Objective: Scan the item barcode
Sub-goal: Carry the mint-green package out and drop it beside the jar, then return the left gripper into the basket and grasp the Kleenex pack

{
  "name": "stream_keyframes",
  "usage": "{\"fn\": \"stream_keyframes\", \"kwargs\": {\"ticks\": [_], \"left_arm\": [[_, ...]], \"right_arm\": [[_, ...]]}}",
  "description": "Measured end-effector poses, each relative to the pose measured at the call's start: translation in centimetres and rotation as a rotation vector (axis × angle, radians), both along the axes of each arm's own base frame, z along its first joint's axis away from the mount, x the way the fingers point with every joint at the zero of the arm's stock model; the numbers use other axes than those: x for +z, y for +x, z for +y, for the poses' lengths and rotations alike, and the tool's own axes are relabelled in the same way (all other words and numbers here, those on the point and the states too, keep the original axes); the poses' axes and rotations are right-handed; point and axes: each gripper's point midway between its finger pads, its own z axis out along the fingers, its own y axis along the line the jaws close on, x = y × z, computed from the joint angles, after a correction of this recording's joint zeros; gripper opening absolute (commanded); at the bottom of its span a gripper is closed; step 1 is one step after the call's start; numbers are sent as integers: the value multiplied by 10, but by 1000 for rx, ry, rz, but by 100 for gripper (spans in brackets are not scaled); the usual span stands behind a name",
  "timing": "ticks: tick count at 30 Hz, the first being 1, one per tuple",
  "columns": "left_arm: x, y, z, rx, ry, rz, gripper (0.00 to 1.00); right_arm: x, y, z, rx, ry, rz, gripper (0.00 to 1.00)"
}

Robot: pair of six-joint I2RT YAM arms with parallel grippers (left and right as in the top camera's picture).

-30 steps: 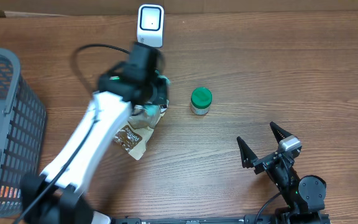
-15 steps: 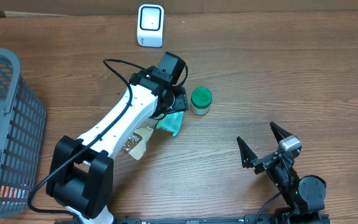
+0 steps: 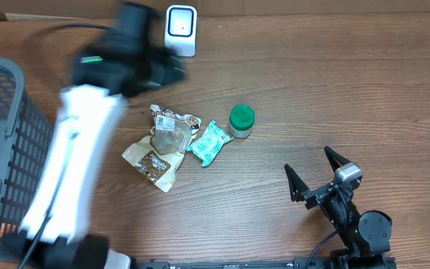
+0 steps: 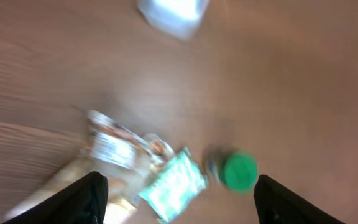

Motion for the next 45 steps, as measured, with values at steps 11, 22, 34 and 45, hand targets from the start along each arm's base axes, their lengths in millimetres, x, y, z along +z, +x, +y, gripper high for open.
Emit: {"fn": "stream_keyframes", "kwargs": {"ticks": [11,22,34,45], "left_arm": [[102,-91,275,783,161,-243,79],[-33,-143,412,1141,173,141,76],[-137,-169,447,1021,329,343,81],[-207,-164,471,762,493,459,73]], "right_arm": [[0,0,0,0,0,1,100],[0,0,0,0,0,0,100],[0,0,0,0,0,1,100],[0,0,0,0,0,0,100]]}}
